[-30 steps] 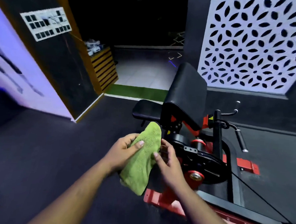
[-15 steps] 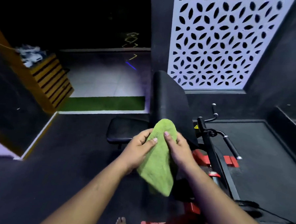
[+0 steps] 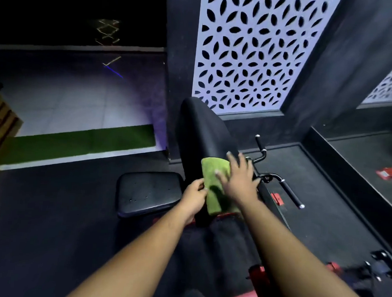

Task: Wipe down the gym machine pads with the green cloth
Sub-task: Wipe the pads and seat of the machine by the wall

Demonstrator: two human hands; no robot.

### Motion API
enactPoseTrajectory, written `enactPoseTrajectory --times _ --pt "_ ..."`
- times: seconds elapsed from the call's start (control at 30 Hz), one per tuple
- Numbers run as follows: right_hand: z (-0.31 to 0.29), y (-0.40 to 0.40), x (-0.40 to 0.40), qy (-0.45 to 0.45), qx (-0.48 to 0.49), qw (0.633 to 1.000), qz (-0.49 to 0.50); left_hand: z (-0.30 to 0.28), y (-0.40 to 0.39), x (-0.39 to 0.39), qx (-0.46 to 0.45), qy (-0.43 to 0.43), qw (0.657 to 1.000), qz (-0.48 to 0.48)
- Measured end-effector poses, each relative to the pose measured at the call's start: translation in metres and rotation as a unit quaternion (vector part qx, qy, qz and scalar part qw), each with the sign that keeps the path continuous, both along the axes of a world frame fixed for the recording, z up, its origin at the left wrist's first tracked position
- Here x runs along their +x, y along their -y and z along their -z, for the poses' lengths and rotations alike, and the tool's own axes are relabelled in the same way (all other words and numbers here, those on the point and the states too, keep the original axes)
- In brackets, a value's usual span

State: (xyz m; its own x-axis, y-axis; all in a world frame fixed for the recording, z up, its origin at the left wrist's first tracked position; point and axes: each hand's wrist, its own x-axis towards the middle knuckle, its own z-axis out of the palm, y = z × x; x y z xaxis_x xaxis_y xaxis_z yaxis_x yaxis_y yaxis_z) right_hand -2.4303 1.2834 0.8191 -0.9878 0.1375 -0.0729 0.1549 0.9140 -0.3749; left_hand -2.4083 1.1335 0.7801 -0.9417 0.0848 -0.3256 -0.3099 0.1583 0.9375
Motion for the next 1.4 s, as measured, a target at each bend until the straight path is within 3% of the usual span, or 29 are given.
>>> enactPoseTrajectory --times 0.07,0.37,0.57,0.83,1.0,1.17,1.27,1.33,1.4 --pt "0.031 0.010 0.012 0.103 0.038 0.994 -0.026 0.020 0.014 -0.011 -0.021 0.013 1.000 0.013" --pt "0.040 0.012 -0.041 0.125 -0.007 0.992 -0.008 0.038 0.024 -0.079 -0.121 -0.057 0.988 0.084" --pt "0.046 0.013 -0.128 0.112 -0.064 0.991 -0.022 0.025 0.014 -0.164 -0.120 -0.087 0.989 0.007" --pt "0.057 0.014 -0.264 0.100 -0.117 0.983 -0.097 0.021 -0.007 -0.283 -0.200 -0.100 0.975 -0.006" --pt "0.067 0.001 -0.332 0.029 -0.168 0.971 -0.169 0.021 -0.016 -0.334 -0.220 -0.086 0.971 -0.046" --pt "0.073 -0.005 -0.395 -0.002 -0.242 0.967 -0.087 0.025 -0.013 -0.360 -0.290 -0.085 0.953 -0.014" --pt "0.070 -0.003 -0.394 0.080 -0.207 0.975 -0.019 0.025 -0.017 -0.375 -0.319 -0.085 0.944 0.001" --pt "0.075 -0.009 -0.373 0.136 -0.192 0.971 -0.030 0.026 -0.020 -0.379 -0.325 -0.092 0.941 -0.003" --pt "0.088 -0.021 -0.358 0.137 -0.210 0.968 -0.035 0.031 -0.021 -0.376 -0.316 -0.123 0.940 -0.025"
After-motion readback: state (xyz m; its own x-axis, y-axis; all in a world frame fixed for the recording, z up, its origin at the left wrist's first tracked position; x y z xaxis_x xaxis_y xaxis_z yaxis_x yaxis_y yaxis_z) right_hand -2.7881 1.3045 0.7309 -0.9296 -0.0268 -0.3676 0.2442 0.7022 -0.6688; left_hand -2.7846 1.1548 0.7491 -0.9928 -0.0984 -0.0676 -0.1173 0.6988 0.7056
